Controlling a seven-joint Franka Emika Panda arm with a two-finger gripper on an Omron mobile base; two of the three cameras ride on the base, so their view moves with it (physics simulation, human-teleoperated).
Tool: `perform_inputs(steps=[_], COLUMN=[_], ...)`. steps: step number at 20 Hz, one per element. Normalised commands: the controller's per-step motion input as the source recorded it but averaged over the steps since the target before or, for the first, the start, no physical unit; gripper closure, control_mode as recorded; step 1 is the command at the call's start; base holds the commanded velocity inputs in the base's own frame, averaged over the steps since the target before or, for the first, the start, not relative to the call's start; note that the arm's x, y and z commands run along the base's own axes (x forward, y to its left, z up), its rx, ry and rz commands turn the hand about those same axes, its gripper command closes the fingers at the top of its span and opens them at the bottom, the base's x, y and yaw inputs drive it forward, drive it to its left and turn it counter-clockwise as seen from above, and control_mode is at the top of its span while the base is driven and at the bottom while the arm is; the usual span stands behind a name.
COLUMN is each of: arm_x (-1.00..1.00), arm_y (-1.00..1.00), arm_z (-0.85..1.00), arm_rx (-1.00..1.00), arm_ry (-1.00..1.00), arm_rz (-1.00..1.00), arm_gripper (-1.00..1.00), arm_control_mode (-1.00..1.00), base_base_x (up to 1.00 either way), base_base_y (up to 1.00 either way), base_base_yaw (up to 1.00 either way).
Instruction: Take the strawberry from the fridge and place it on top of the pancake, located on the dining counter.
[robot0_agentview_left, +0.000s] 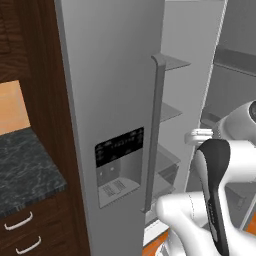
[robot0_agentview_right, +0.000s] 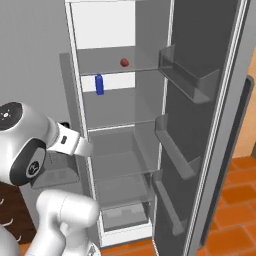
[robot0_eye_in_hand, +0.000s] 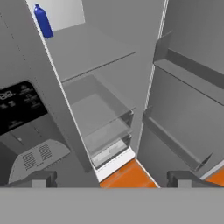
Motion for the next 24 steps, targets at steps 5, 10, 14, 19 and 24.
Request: perform_inputs(steps=[5,10,14,19,24], arm_x=[0.0,0.0,0.0,0.0,0.0], arm_y=[0.0,0.0,0.0,0.0,0.0], arm_z=[0.0,0.0,0.0,0.0,0.0], arm_rx=[0.0,0.0,0.0,0.0,0.0], arm_ry=[0.0,0.0,0.0,0.0,0.0], arm_rz=[0.0,0.0,0.0,0.0,0.0], arm_gripper=[-1.0,-1.0,-1.0,-1.0,-1.0], arm_control_mode=[1.0,1.0,1.0,1.0,1.0], base_base_x=[0.23,0.37,0.33,0.3,0.43], base_base_y=[-0.34,-0.24,-0.23,-0.33,-0.05], base_base_yaw=[0.2,0.23,0.21,0.21,0.23])
